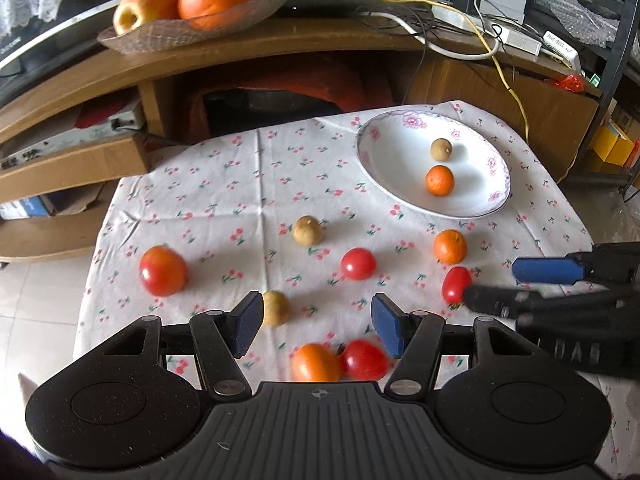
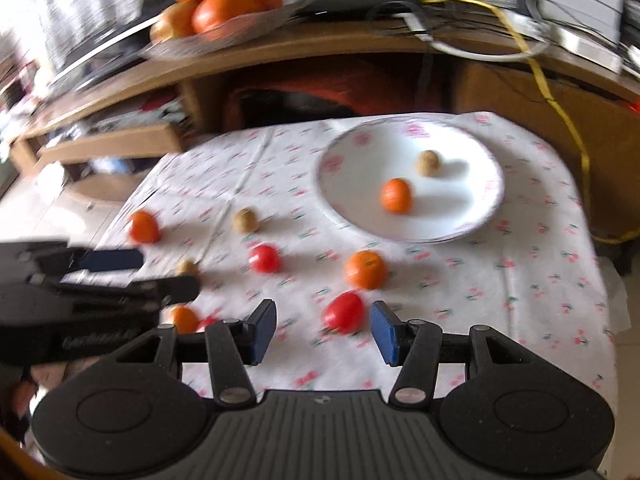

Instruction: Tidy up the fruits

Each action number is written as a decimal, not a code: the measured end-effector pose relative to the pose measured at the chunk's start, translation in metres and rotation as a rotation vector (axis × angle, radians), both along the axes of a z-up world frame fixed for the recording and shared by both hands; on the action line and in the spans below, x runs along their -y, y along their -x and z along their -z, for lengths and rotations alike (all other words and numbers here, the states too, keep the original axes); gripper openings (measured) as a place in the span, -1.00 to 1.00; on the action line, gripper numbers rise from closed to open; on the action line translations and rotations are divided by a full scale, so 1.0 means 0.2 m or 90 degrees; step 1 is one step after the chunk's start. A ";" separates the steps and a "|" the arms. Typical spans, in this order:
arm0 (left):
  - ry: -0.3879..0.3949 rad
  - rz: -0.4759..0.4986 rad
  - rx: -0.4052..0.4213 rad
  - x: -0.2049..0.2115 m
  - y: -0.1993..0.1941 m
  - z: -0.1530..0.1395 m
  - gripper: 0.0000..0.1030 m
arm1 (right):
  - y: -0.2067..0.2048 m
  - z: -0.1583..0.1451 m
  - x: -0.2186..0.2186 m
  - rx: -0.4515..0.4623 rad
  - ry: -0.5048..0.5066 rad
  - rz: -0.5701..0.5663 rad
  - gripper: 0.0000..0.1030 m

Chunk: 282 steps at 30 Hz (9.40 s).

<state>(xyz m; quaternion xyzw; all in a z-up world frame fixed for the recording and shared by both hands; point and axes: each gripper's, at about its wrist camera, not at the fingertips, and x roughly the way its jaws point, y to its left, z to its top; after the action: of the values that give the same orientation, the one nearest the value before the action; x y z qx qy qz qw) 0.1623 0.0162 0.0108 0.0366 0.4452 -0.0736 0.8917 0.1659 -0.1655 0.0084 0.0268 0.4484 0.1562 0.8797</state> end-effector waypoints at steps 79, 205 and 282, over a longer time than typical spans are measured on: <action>-0.048 0.169 -0.090 0.15 0.28 0.24 -0.09 | 0.34 0.23 -0.04 -0.042 0.125 -0.165 -0.39; -0.015 0.110 -0.004 0.52 -0.54 0.09 -0.23 | -0.46 0.07 0.32 0.053 0.067 0.058 -0.39; -0.046 0.088 0.029 0.48 -0.50 0.06 0.19 | -0.49 0.07 0.30 0.096 0.089 0.103 -0.36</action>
<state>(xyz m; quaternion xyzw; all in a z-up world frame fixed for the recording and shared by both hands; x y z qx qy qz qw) 0.2631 -0.0797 -0.0006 0.1009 0.4236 -0.1181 0.8924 0.2632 -0.2256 -0.0064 -0.0101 0.3872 0.0551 0.9203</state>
